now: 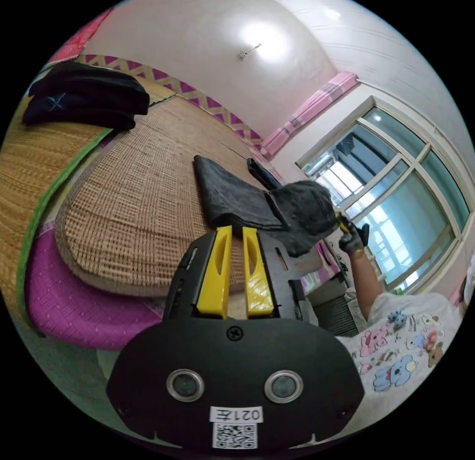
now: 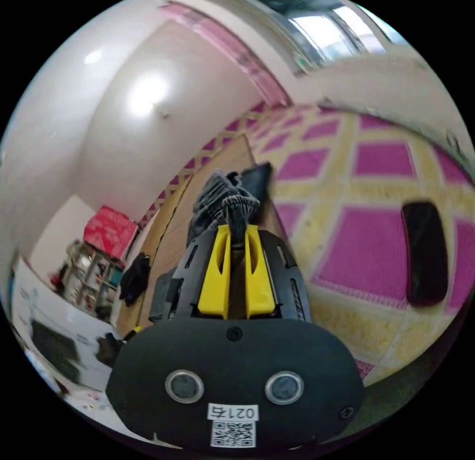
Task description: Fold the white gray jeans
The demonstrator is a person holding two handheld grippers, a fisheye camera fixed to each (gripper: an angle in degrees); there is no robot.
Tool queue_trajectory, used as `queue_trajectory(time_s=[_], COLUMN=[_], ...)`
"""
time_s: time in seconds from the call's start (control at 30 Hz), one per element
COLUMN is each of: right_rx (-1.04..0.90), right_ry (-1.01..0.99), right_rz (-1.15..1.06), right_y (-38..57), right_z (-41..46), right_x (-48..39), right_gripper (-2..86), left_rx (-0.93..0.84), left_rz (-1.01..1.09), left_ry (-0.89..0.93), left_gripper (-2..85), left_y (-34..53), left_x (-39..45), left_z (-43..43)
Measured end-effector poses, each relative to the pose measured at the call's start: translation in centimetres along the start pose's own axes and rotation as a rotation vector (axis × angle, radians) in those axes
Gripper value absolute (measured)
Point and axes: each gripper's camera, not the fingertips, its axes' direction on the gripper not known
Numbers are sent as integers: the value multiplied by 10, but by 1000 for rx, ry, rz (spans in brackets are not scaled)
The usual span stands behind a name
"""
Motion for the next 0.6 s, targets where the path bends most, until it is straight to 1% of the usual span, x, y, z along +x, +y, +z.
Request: queue_trajectory(time_s=[0.07,0.1,0.13,0.17,0.23,0.33,0.4,0.47,0.53,0.6], right_rx=[-109,-155,-166,-117,-117,-100,-71,-43,-61,-84], right_ry=[2,13,-2,-91,-143,-192,-178,-91,-54,-72], right_rz=[217,259,299,328,356,376,370,355,338,305], right_y=[18,25,37,43,41,25,16,14,21,31], right_z=[28,37,45,41,38,26,12,-8,-19,-29], right_x=[89,106,131,147,158,169,175,185,192,190], right_gripper=[44,44,43,42,40,38,37,38,39,40], left_rx=[-41,-97,-83,-92,-121,-128,-123,-120,-118,-118], left_rz=[-84,-154,-165,-157,-85,-44,-61,-82,-91,-72], left_ry=[-74,-123,-103,-107,-166,-211,-188,-158,-142,-161], left_gripper=[8,0,-5,-6,-9,-9,-9,-9,-9,-9], left_y=[-4,-4,-4,-5,-6,-4,-3,-1,1,2], left_x=[-12,-21,-23,-21,-7,7,8,8,13,22], left_z=[23,37,40,42,54,68,73,78,85,91])
